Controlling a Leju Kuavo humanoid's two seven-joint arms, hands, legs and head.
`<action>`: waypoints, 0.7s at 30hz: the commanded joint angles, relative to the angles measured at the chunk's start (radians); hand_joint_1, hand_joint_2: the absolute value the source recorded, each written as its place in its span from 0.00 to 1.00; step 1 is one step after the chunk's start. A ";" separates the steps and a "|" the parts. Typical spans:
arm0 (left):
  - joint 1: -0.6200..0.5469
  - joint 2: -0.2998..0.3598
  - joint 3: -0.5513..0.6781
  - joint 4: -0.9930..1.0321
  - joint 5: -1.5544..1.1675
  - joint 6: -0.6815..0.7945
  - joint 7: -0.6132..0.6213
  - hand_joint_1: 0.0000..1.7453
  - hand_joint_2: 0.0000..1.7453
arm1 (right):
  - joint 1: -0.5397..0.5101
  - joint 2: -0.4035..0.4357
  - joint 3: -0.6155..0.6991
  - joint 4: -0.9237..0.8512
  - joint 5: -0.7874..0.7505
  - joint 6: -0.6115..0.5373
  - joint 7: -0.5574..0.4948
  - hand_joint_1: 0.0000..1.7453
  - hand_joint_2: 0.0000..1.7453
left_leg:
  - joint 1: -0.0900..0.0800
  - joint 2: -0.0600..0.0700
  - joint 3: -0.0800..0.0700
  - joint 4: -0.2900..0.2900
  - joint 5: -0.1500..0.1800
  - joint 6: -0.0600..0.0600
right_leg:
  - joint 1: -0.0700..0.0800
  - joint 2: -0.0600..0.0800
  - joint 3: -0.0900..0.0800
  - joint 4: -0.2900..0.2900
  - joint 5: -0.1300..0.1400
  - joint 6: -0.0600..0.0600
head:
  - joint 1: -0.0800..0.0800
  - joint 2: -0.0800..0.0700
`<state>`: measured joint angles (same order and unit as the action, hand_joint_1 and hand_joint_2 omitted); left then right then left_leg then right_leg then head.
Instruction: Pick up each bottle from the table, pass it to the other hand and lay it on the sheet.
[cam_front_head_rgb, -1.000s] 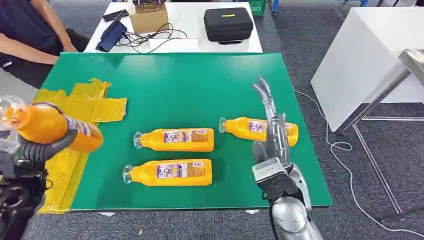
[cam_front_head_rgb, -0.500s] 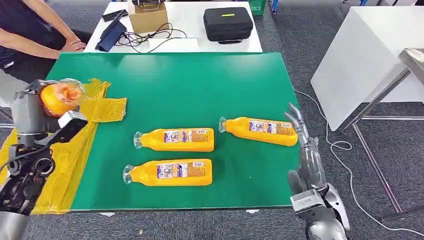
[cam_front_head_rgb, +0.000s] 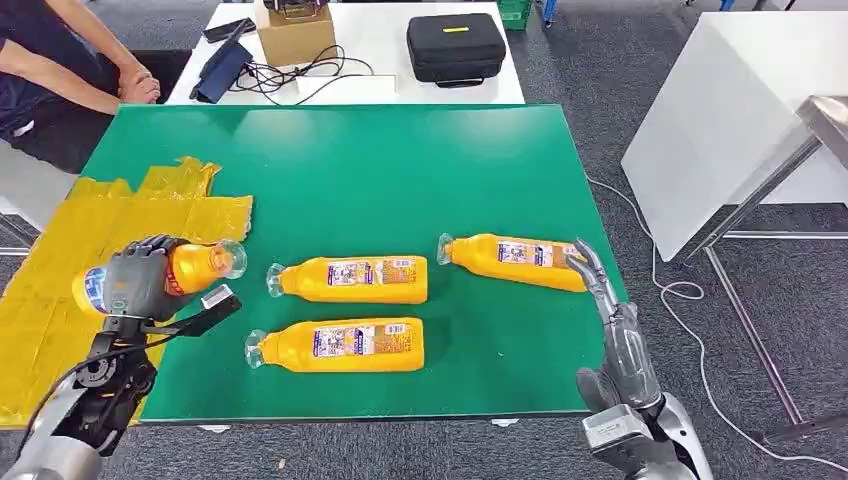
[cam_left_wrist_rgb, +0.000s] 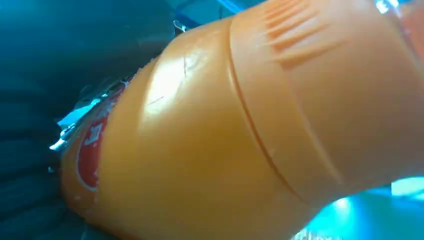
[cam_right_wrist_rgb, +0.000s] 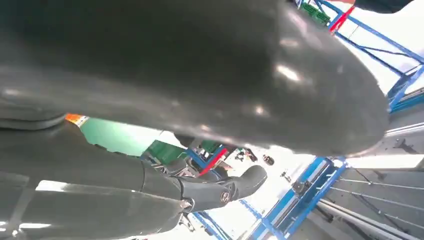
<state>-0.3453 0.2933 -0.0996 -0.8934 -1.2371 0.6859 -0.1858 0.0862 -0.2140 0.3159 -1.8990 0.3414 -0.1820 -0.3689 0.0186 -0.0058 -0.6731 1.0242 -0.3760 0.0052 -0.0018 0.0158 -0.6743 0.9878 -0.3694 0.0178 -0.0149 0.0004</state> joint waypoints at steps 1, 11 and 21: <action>-0.030 -0.044 -0.002 0.129 -0.006 0.012 0.000 1.00 1.00 | 0.000 0.008 -0.017 0.012 0.001 0.005 0.006 0.00 0.00 | -0.002 -0.001 0.009 -0.002 -0.003 0.001 | -0.001 -0.003 0.008 0.000 -0.004 0.000 | 0.000 0.000; -0.033 -0.123 0.029 0.225 -0.137 0.012 -0.007 1.00 1.00 | 0.068 -0.002 -0.036 -0.013 0.016 -0.010 0.000 0.00 0.00 | -0.001 -0.003 0.004 -0.001 -0.001 0.001 | -0.001 -0.004 0.004 0.000 -0.002 0.000 | 0.000 0.000; -0.060 -0.081 -0.008 0.320 -0.243 0.012 0.146 0.00 1.00 | 0.104 -0.025 -0.021 0.003 0.019 -0.007 -0.033 0.00 0.00 | -0.002 -0.001 0.008 -0.001 -0.003 0.001 | -0.001 -0.003 0.008 0.000 -0.004 0.001 | 0.000 0.000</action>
<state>-0.3555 0.2216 -0.0950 -0.7286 -1.4294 0.6870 -0.1038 0.1763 -0.2224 0.3002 -1.9188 0.3624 -0.1919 -0.3914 0.0184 -0.0061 -0.6730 1.0241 -0.3769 0.0055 -0.0021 0.0159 -0.6742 0.9877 -0.3698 0.0184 -0.0149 0.0004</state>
